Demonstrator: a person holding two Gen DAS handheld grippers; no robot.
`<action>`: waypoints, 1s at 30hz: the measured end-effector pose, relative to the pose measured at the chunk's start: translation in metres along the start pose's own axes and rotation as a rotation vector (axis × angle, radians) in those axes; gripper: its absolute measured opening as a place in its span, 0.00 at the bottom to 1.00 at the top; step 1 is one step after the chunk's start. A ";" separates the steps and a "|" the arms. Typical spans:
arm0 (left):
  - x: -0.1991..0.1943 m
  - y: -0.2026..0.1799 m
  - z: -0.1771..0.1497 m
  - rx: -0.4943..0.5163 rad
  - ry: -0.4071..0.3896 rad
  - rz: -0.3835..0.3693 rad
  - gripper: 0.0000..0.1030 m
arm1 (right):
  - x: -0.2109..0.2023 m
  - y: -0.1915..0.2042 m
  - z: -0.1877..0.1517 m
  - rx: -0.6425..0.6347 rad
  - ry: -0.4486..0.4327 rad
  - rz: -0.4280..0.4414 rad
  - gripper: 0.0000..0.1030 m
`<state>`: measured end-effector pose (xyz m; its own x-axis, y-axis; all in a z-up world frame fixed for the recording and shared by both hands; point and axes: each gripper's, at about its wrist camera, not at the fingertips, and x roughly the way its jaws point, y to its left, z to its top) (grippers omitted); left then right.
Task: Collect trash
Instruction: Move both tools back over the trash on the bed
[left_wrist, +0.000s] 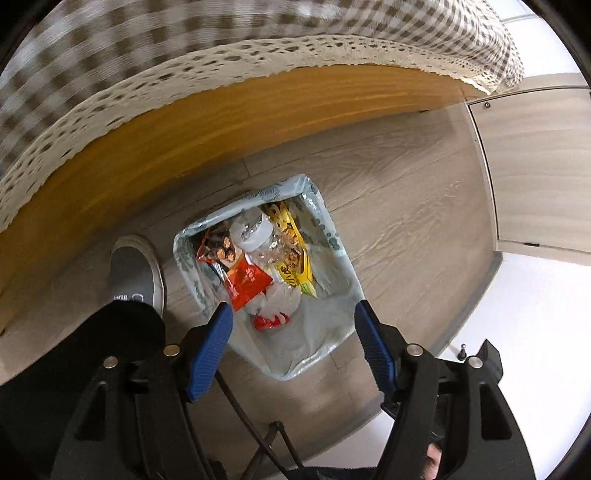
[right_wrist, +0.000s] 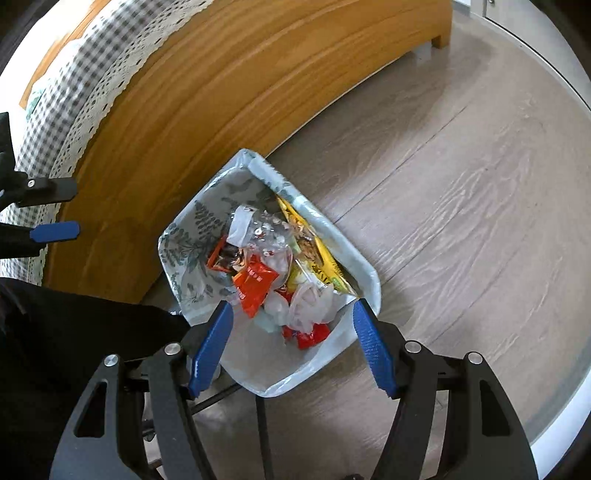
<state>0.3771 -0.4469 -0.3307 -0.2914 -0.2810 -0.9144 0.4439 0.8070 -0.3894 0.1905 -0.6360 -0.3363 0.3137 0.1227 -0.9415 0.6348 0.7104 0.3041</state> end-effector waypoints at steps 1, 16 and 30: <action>-0.002 0.002 -0.001 -0.008 0.007 -0.001 0.64 | -0.001 0.002 0.000 -0.007 0.001 -0.005 0.63; -0.135 0.027 -0.029 0.079 -0.187 -0.237 0.74 | -0.038 0.074 0.028 -0.166 -0.051 -0.159 0.63; -0.318 0.245 -0.104 -0.083 -0.876 0.089 0.89 | -0.108 0.340 0.048 -0.684 -0.592 -0.139 0.63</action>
<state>0.4904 -0.1059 -0.1234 0.5106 -0.4848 -0.7101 0.3610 0.8704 -0.3347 0.4067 -0.4409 -0.1243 0.6963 -0.2355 -0.6780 0.1960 0.9711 -0.1361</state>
